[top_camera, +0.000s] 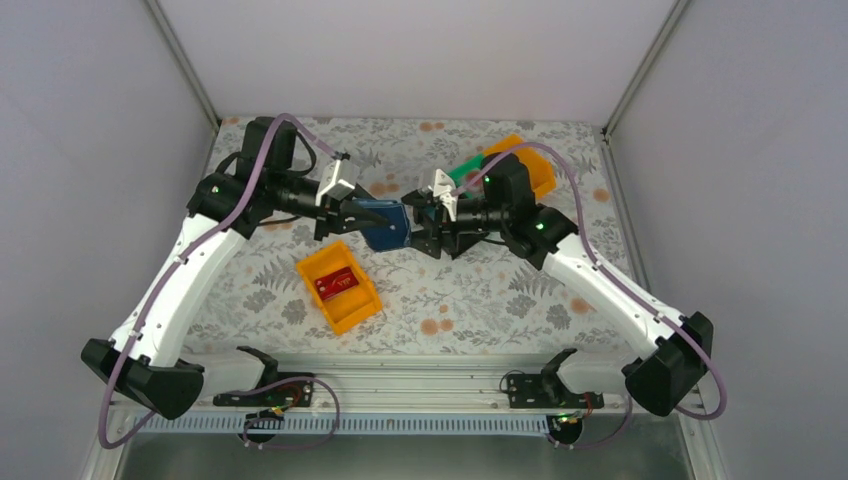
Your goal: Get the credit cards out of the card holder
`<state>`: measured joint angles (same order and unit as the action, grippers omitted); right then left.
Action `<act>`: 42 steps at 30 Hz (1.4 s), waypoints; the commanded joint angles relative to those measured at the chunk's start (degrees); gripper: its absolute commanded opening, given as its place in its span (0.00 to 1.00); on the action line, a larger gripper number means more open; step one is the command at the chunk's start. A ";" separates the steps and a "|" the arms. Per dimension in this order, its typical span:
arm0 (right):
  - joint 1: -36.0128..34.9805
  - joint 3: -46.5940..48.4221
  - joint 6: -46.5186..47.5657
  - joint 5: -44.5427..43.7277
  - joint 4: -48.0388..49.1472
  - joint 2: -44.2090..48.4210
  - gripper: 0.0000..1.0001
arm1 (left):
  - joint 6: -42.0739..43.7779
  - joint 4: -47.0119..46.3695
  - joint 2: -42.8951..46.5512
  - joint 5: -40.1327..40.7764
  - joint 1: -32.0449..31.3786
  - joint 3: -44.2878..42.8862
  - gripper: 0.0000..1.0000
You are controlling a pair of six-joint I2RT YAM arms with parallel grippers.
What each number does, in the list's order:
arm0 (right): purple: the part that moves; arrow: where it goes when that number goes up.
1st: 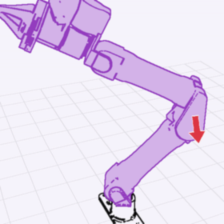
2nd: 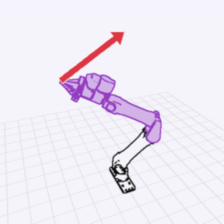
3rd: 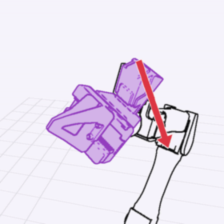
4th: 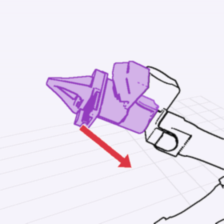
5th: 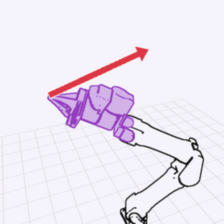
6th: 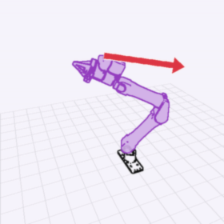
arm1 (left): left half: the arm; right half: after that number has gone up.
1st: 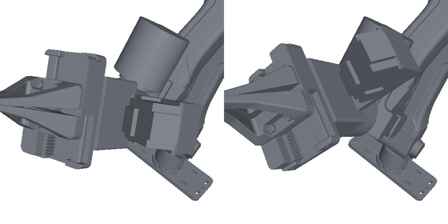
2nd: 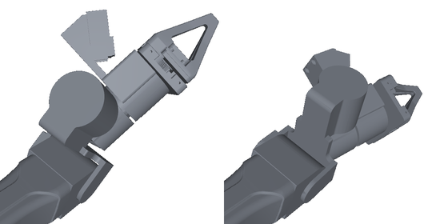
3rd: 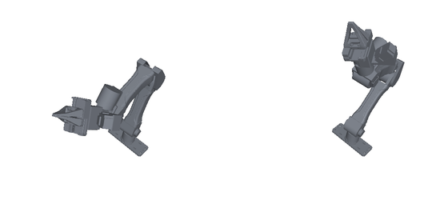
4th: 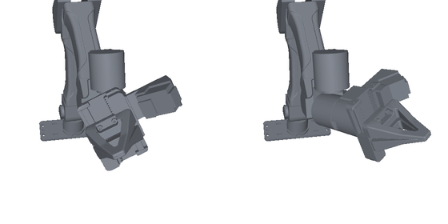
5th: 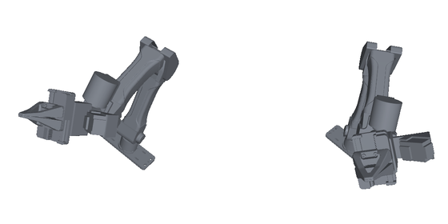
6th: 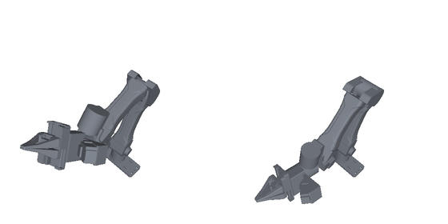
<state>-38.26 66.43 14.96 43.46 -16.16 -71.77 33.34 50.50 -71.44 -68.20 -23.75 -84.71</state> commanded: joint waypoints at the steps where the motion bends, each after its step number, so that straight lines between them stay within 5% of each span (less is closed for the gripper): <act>1: -2.82 4.22 1.58 5.01 -0.86 -1.77 0.79 | -1.97 -4.90 -0.31 0.12 -0.54 1.49 0.03; 4: -3.05 4.53 1.27 8.20 -0.16 -1.45 0.55 | -2.32 -5.06 -0.41 0.93 -0.90 2.20 0.03; 14: -3.05 3.47 0.78 7.00 0.91 2.68 0.04 | -3.29 -5.23 -0.06 2.05 -0.94 2.82 0.03; 22: -3.05 1.69 -1.36 3.51 1.38 3.21 0.04 | -10.51 -9.64 0.56 2.81 -0.89 5.07 0.05; 26: -2.97 3.44 4.68 4.81 -6.99 3.48 0.25 | -7.68 -7.35 0.78 2.86 -0.61 4.33 0.02; 30: -2.70 1.65 5.73 3.02 -5.45 7.95 0.28 | 4.02 0.03 1.50 4.63 -0.49 3.13 0.02; 37: -2.78 4.21 3.79 5.26 -5.35 5.81 0.48 | 2.72 -1.57 1.98 4.84 -0.78 4.35 0.02; 42: -2.92 4.89 1.73 2.32 -3.59 3.89 0.47 | 2.85 -1.81 2.03 4.51 -1.03 4.64 0.02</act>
<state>-40.16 68.82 18.90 44.69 -24.29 -67.48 33.45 49.78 -69.25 -65.47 -24.53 -80.71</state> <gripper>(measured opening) 0.470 0.151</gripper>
